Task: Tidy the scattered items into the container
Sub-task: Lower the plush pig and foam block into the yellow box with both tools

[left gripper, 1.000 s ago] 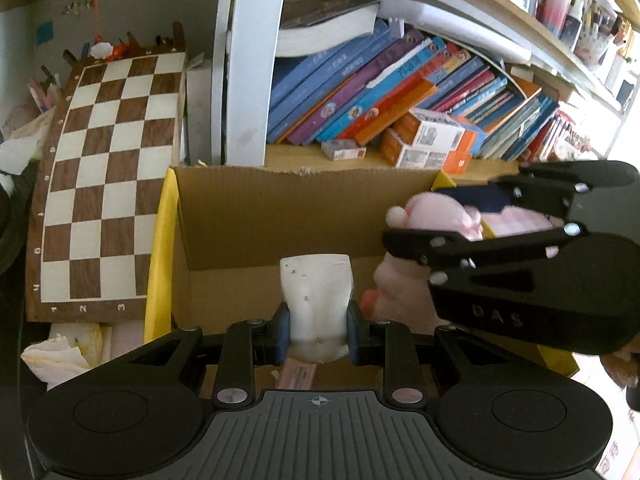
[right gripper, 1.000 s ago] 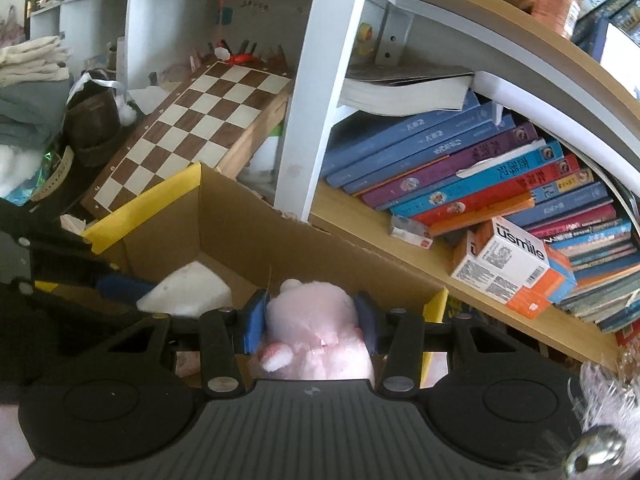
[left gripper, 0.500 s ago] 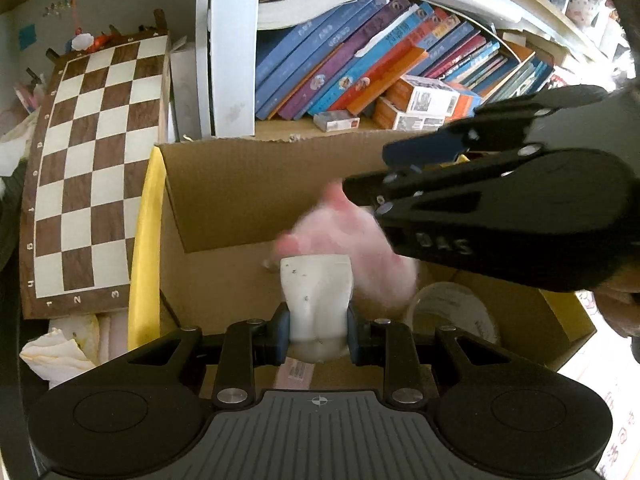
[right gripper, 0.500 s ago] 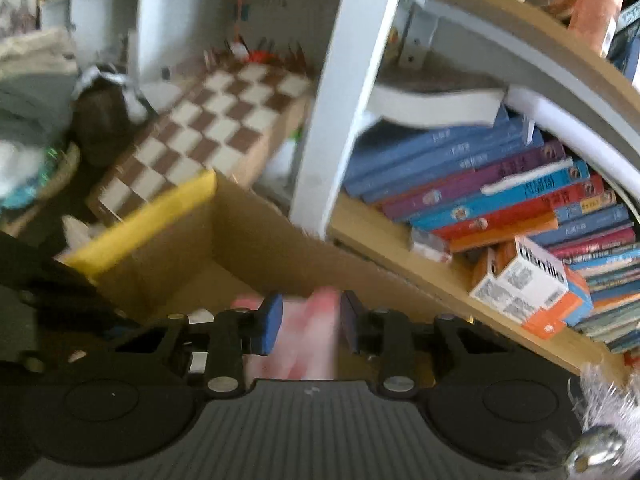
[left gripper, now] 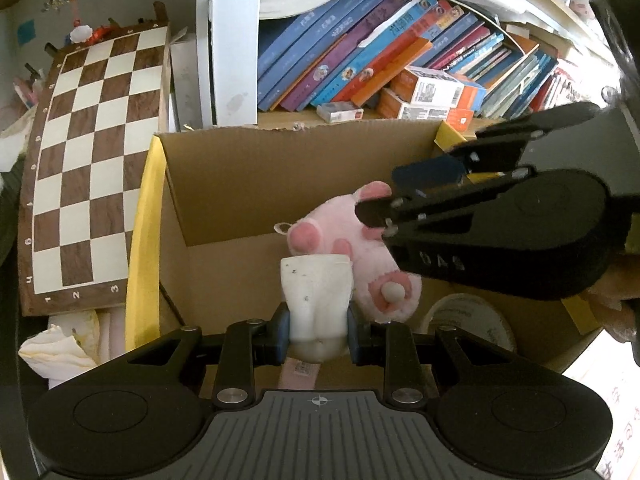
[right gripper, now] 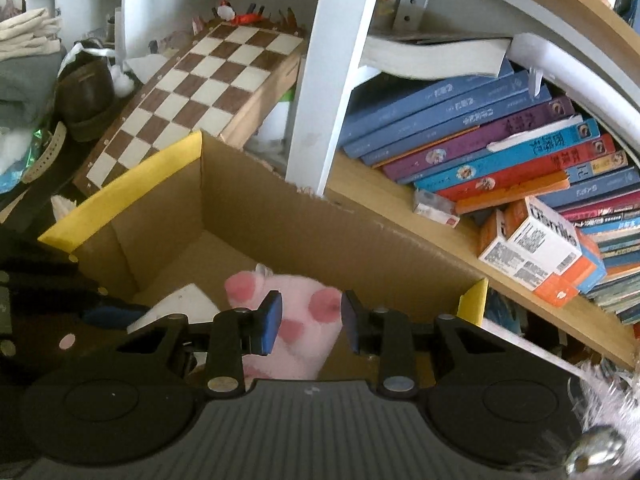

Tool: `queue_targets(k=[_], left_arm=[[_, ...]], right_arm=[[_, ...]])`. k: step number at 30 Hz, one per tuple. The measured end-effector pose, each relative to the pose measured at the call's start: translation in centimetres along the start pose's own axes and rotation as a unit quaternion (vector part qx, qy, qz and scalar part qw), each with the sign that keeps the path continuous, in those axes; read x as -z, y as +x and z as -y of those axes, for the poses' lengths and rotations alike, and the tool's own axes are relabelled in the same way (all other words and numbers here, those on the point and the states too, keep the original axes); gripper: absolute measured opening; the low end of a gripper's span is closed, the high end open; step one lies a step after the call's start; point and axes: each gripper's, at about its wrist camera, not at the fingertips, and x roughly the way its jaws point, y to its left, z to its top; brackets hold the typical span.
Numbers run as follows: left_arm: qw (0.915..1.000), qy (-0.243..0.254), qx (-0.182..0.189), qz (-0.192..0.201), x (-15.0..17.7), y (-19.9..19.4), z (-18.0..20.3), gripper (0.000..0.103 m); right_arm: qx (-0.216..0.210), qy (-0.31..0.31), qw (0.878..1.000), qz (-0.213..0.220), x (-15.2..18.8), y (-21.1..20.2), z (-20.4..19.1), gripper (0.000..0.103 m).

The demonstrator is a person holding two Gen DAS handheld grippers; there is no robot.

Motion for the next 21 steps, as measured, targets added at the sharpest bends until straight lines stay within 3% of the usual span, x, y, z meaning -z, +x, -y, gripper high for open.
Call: queue_targets(k=[8, 10, 12, 14, 21], left_arm=[[1.0, 0.001, -0.005, 0.001, 0.1, -0.2, 0.1, 0.034], [1.0, 0.003, -0.005, 0.006, 0.1, -0.5, 0.3, 0.041], [0.9999, 0.007, -0.001, 0.014, 0.1, -0.9, 0.6, 0.059], [0.9995, 0.019, -0.006, 0.022, 0.1, -1.3, 1.3, 0.066], [0.998, 0.04, -0.012, 0.048, 0.1, -3.3, 2.6, 0.07]], right_arm=[[-0.002, 0.007, 1.0, -0.006, 0.5, -0.3, -0.1, 0.048], [-0.001, 0.009, 1.0, -0.002, 0.5, -0.6, -0.1, 0.053], [-0.001, 0.015, 1.0, 0.001, 0.5, -1.0, 0.0, 0.06], [-0.002, 0.021, 1.0, 0.003, 0.5, -1.4, 0.1, 0.065], [0.001, 0.031, 0.999, 0.018, 0.7, -3.5, 0.2, 0.07]])
